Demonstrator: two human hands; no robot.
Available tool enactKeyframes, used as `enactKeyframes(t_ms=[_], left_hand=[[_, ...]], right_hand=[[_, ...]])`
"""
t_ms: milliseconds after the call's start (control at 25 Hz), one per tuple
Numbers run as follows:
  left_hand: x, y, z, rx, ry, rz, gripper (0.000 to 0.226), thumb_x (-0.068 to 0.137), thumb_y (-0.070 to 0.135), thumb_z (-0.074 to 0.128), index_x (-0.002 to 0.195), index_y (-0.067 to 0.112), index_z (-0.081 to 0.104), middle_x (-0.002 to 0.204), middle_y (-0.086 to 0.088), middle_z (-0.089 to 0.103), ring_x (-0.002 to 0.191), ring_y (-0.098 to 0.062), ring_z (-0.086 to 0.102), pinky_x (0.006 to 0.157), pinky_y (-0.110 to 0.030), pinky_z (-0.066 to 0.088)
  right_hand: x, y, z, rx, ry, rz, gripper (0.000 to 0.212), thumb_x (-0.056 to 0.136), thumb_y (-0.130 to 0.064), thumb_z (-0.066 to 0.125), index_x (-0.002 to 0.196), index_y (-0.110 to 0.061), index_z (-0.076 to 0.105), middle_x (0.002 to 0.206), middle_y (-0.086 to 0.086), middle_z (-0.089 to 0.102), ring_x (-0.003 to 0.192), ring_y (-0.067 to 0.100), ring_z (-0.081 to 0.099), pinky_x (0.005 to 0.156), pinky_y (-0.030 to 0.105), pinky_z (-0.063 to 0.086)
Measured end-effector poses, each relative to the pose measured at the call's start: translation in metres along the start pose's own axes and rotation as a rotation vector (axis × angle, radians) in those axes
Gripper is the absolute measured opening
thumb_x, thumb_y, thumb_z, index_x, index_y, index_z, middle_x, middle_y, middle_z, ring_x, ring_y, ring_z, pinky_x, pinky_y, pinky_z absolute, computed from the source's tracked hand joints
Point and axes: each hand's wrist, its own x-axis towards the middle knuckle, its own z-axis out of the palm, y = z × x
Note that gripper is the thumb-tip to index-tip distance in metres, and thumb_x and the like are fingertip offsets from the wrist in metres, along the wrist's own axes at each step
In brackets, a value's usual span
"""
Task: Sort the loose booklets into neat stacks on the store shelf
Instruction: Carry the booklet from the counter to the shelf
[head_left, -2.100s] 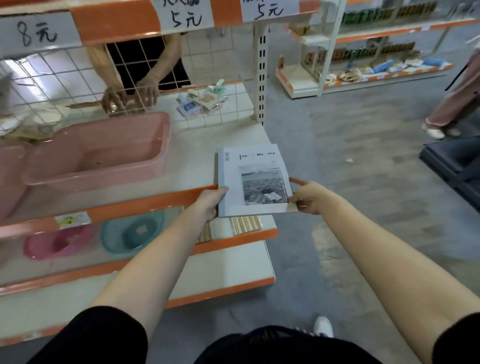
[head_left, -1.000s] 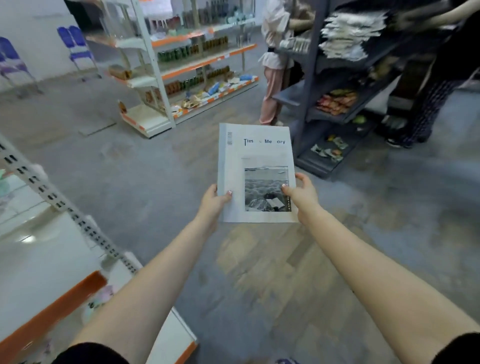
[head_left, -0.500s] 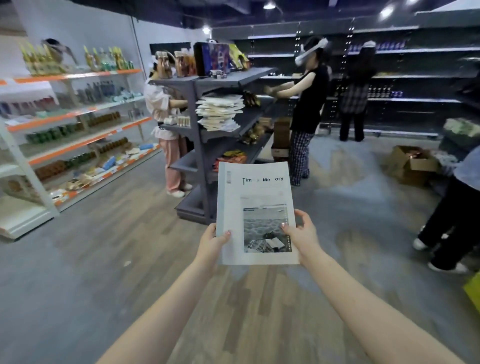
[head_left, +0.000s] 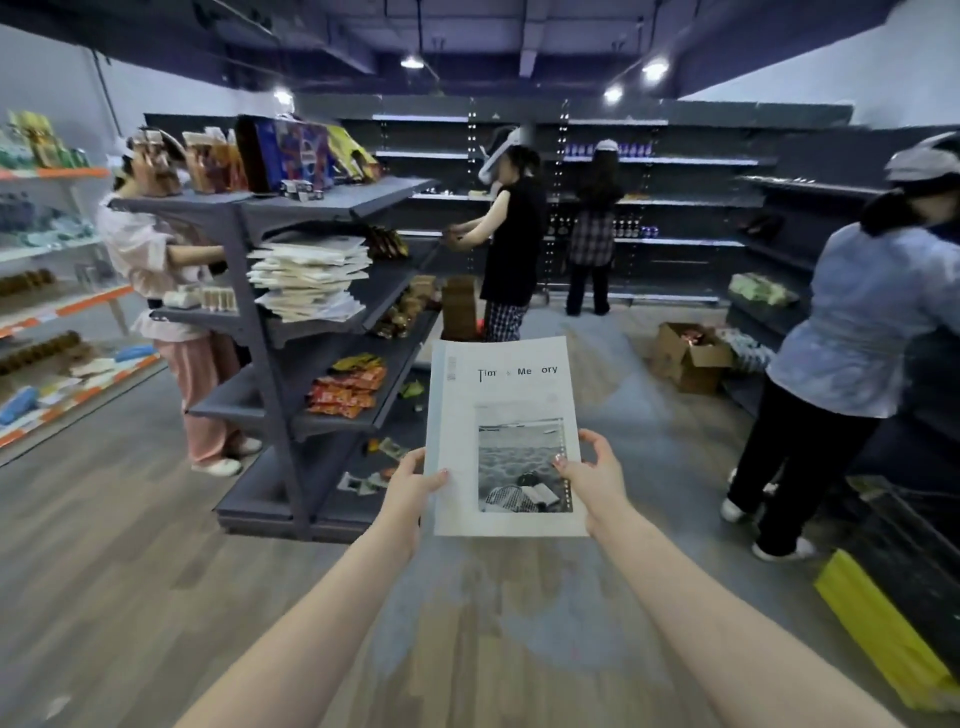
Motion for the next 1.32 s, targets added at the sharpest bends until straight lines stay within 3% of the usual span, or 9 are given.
enactKeyframes(t_ms=[160,360,560,640,760,840,1040,1200,1320], left_hand=[[0.098,0.036,0.020,-0.013,-0.074,-0.028,0.032,0.092,0.001,0.054,0.121,0.014,0.050,0.114,-0.009,0.060,0.092,-0.028,0.059,0.076,-0.041,0.052],[0.196,0.047,0.034,0.052,-0.099,-0.091,0.036,0.092,0.001,0.052,0.126,0.013,0.048,0.118,-0.009,0.058,0.102,-0.031,0.057,0.085,-0.046,0.051],[0.285,0.036,0.046,0.084,-0.060,-0.128,0.017,0.097,0.017,0.048,0.113,0.018,0.052,0.119,-0.006,0.058,0.110,-0.030,0.055,0.097,-0.053,0.046],[0.322,0.033,0.055,0.099,-0.029,-0.119,0.016,0.097,0.025,0.048,0.111,0.019,0.054,0.120,-0.006,0.058,0.112,-0.030,0.055,0.098,-0.053,0.045],[0.380,0.035,0.075,0.120,0.006,-0.116,0.013,0.096,0.026,0.050,0.105,0.020,0.058,0.118,-0.005,0.059,0.111,-0.029,0.054,0.098,-0.051,0.045],[0.428,0.039,0.089,0.123,0.037,-0.116,0.012,0.096,0.028,0.050,0.104,0.023,0.058,0.120,-0.003,0.059,0.110,-0.028,0.054,0.098,-0.051,0.045],[0.547,0.082,0.132,0.111,0.145,-0.099,0.018,0.097,0.025,0.048,0.112,0.017,0.056,0.117,-0.002,0.056,0.107,-0.026,0.052,0.099,-0.047,0.044],[0.628,0.111,0.151,0.118,0.228,-0.091,0.026,0.098,0.017,0.046,0.120,0.011,0.057,0.120,-0.008,0.056,0.110,-0.031,0.053,0.100,-0.050,0.043],[0.680,0.114,0.153,0.075,0.260,-0.105,0.026,0.097,0.011,0.045,0.119,0.013,0.059,0.116,-0.007,0.058,0.110,-0.033,0.055,0.098,-0.051,0.045]], right_hand=[[0.090,-0.019,0.032,-0.075,0.077,-0.026,0.042,0.085,0.004,0.060,0.122,-0.012,0.049,0.077,0.004,0.060,0.065,0.013,0.056,0.060,0.023,0.046],[0.170,-0.008,0.066,-0.113,0.159,0.019,0.041,0.088,0.002,0.057,0.124,-0.013,0.046,0.093,0.010,0.061,0.069,0.013,0.055,0.051,0.017,0.043],[0.253,0.013,0.089,-0.135,0.182,0.070,0.040,0.088,0.003,0.056,0.122,-0.015,0.046,0.099,0.010,0.057,0.065,0.011,0.052,0.039,0.014,0.040],[0.290,0.022,0.096,-0.165,0.184,0.071,0.039,0.087,0.001,0.056,0.122,-0.016,0.046,0.100,0.007,0.058,0.070,0.013,0.055,0.050,0.020,0.046],[0.359,0.034,0.106,-0.342,0.171,0.010,0.037,0.088,-0.006,0.055,0.122,-0.016,0.047,0.111,0.005,0.057,0.096,0.027,0.060,0.079,0.044,0.052],[0.414,0.036,0.113,-0.463,0.115,-0.068,0.035,0.089,-0.008,0.056,0.123,-0.011,0.049,0.119,0.009,0.057,0.106,0.028,0.056,0.091,0.038,0.045],[0.561,0.009,0.137,-0.475,0.008,-0.170,0.029,0.087,-0.004,0.054,0.113,-0.016,0.060,0.111,0.007,0.065,0.104,0.025,0.059,0.089,0.032,0.045],[0.653,-0.010,0.169,-0.438,-0.073,-0.159,0.031,0.089,-0.001,0.049,0.106,-0.020,0.065,0.101,0.001,0.068,0.090,0.019,0.059,0.073,0.021,0.041],[0.704,-0.002,0.196,-0.411,-0.086,-0.128,0.034,0.091,-0.001,0.046,0.113,-0.019,0.064,0.104,0.001,0.067,0.093,0.020,0.059,0.072,0.020,0.040]])
